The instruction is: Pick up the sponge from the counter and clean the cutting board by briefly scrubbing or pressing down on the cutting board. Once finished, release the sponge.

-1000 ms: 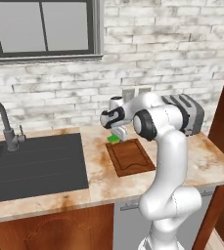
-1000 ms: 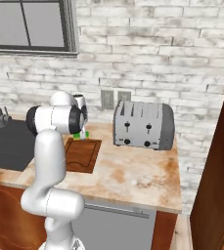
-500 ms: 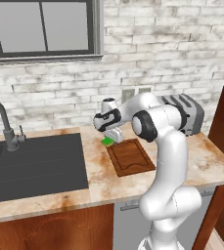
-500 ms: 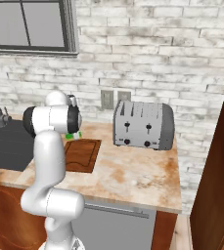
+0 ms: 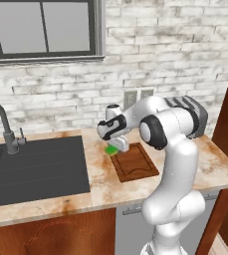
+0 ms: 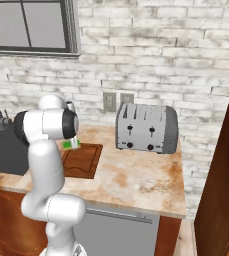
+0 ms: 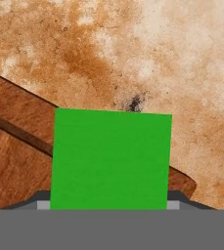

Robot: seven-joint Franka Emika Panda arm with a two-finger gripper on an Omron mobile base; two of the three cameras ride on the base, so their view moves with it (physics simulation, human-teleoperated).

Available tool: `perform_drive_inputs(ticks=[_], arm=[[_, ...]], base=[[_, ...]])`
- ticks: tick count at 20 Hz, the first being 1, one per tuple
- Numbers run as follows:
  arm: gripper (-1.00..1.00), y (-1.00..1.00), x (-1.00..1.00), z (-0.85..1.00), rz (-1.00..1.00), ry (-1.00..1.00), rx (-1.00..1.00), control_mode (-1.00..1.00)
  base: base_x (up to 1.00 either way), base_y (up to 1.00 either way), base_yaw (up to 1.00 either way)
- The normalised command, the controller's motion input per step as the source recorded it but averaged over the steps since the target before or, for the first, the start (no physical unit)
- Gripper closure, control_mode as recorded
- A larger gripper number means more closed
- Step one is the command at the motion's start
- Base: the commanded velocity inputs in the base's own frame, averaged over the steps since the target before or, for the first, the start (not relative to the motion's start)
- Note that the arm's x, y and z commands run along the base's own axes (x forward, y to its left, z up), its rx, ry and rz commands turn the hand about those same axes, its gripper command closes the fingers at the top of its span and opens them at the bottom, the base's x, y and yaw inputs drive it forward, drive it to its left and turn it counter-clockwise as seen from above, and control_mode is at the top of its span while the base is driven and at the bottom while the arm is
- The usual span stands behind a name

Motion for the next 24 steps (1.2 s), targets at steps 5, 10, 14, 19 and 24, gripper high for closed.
perform_drive_inputs(ticks=[5, 10, 14, 19, 24], arm=[[1.00, -0.16, -0.67, -0.18, -0.01, 0.00, 0.00, -1.00], [1.00, -0.19, -0.74, -0.17, 0.00, -0.05, 0.00, -1.00], [1.00, -0.16, -0.71, -0.28, 0.00, 0.02, 0.00, -1.00], [1.00, -0.11, -0.66, -0.31, 0.00, 0.14, 0.00, -1.00], [1.00, -0.13, -0.75, -0.42, 0.00, 0.08, 0.00, -1.00]], base=[[0.00, 0.00, 0.00], [0.00, 0.00, 0.00], [0.00, 0.00, 0.00], [0.00, 0.00, 0.00], [0.00, 0.00, 0.00]])
